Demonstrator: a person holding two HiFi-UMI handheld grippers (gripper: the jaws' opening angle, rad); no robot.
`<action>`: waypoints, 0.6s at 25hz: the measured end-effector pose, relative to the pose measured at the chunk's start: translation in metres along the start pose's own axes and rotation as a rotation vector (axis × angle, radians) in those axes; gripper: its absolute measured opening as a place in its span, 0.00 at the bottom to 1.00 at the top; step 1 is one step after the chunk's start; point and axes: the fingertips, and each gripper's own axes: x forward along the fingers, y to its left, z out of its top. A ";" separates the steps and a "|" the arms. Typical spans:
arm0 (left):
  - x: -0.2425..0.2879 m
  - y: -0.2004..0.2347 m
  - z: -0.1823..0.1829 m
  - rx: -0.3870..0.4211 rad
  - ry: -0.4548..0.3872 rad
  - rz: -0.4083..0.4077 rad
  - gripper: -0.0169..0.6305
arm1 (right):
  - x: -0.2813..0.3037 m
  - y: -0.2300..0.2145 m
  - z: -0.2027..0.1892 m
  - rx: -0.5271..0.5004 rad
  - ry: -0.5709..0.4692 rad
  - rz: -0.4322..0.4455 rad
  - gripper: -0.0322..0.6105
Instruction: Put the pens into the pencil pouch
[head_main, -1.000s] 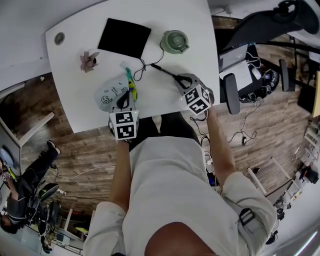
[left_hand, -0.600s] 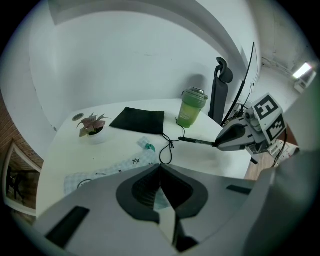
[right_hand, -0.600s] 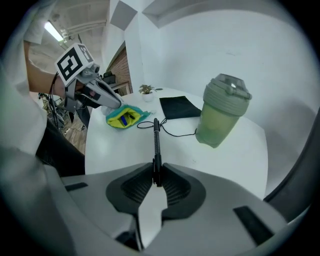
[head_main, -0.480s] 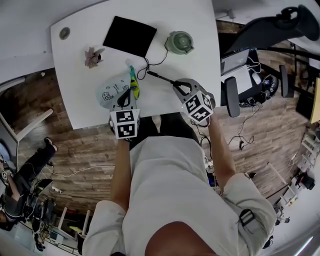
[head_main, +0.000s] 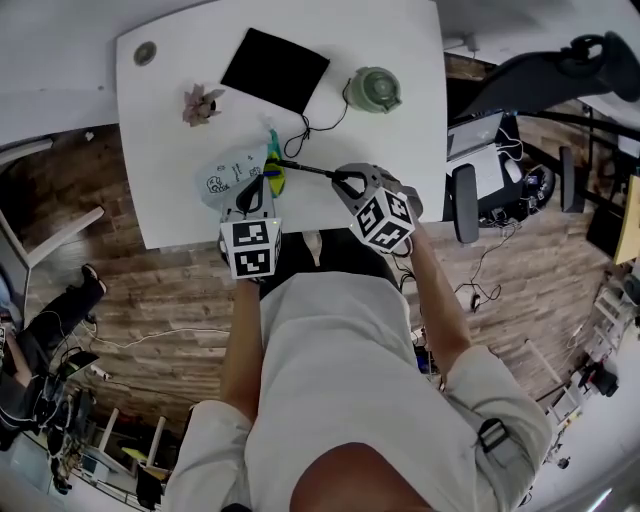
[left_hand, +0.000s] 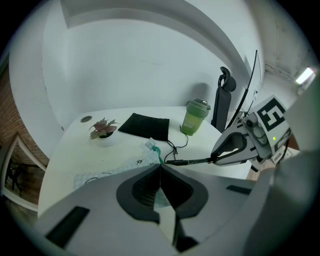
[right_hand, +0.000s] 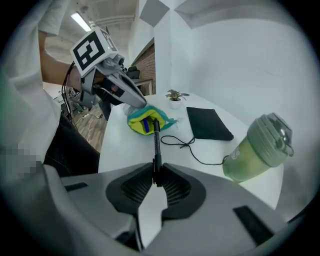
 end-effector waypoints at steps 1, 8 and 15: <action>-0.001 0.001 0.001 -0.004 -0.004 0.001 0.02 | 0.002 0.002 0.003 -0.014 0.001 0.007 0.14; -0.009 0.006 0.005 -0.021 -0.033 0.011 0.02 | 0.015 0.010 0.028 -0.109 0.009 0.048 0.14; -0.015 0.008 0.008 -0.030 -0.053 0.008 0.02 | 0.032 0.017 0.049 -0.185 0.016 0.080 0.14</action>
